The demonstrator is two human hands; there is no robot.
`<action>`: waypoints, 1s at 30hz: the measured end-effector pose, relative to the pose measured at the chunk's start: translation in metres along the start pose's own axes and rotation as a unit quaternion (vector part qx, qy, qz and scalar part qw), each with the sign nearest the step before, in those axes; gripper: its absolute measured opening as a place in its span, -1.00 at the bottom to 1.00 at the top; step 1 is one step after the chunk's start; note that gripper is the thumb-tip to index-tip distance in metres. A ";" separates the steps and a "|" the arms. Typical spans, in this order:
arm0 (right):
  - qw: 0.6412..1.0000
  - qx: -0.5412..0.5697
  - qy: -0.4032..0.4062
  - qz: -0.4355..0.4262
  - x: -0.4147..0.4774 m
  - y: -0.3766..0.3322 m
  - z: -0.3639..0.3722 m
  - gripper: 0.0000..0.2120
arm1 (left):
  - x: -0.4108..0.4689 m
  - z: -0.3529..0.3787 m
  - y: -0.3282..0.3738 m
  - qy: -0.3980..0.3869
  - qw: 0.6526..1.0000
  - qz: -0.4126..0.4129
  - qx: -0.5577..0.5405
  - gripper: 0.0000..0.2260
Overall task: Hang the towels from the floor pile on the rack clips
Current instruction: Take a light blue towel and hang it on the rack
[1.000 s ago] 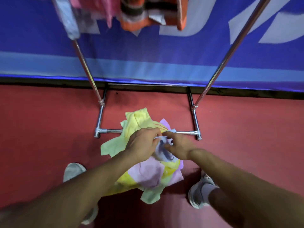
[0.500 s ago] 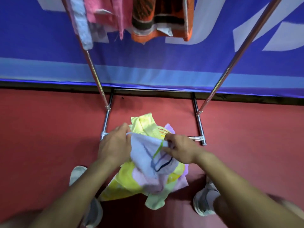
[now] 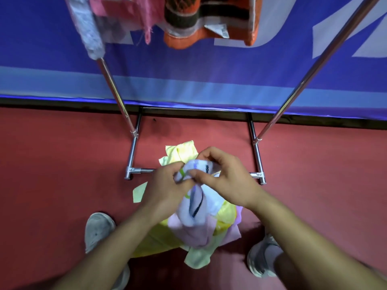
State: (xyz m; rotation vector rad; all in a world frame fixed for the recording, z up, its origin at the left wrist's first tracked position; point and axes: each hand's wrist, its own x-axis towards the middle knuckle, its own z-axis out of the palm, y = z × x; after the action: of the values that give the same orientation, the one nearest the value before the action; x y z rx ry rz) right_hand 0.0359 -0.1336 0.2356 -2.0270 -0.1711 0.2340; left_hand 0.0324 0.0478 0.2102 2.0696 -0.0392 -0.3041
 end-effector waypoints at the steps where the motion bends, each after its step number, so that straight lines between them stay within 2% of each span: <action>1: 1.000 -0.003 -0.014 0.007 -0.001 0.002 -0.002 -0.82 | 0.002 -0.005 0.003 0.001 1.000 0.008 -0.025 -0.75; 4: 0.999 -0.013 -0.045 0.010 -0.007 0.009 -0.004 -0.85 | 0.008 -0.020 0.008 -0.014 0.994 0.059 -0.089 -0.79; 8: 1.000 0.017 -0.009 -0.002 -0.009 0.013 -0.002 -0.95 | 0.007 -0.021 0.010 -0.065 0.983 0.073 -0.155 -0.71; 10: 0.999 0.033 0.006 0.003 -0.007 0.014 -0.002 -0.94 | 0.005 -0.020 0.014 -0.057 0.988 0.074 -0.121 -0.73; 13: 1.000 0.025 -0.009 0.008 -0.007 0.016 -0.002 -0.92 | 0.001 -0.018 0.019 -0.040 0.997 0.058 -0.023 -0.63; 16: 1.000 0.016 -0.017 0.004 -0.010 0.014 0.001 -0.92 | 0.000 -0.013 0.021 -0.054 0.997 0.043 -0.043 -0.73; 18: 1.000 0.017 -0.005 0.001 -0.009 0.012 -0.001 -0.88 | 0.004 -0.012 0.018 -0.027 0.997 0.056 -0.040 -0.88; 21: 1.000 0.021 -0.006 0.014 -0.006 0.013 -0.006 -0.85 | 0.009 -0.015 0.016 0.047 0.995 0.080 -0.036 -0.81; 25: 0.998 -0.058 -0.014 0.022 -0.007 0.016 -0.008 -0.86 | 0.011 -0.018 0.018 0.066 0.991 0.059 -0.095 -0.88; 28: 0.995 -0.094 -0.042 0.019 -0.008 0.018 -0.007 -0.78 | 0.012 -0.020 0.023 0.125 0.985 0.078 -0.086 -0.86; 30: 0.991 -0.114 -0.065 0.026 -0.010 0.019 -0.006 -0.72 | 0.014 -0.024 0.031 0.162 0.975 0.080 -0.132 -0.90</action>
State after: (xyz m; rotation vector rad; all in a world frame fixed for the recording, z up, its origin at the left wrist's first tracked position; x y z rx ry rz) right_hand 0.0280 -0.1500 0.2222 -2.2456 -0.2360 0.3940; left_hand 0.0543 0.0507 0.2450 1.8152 0.0304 0.1239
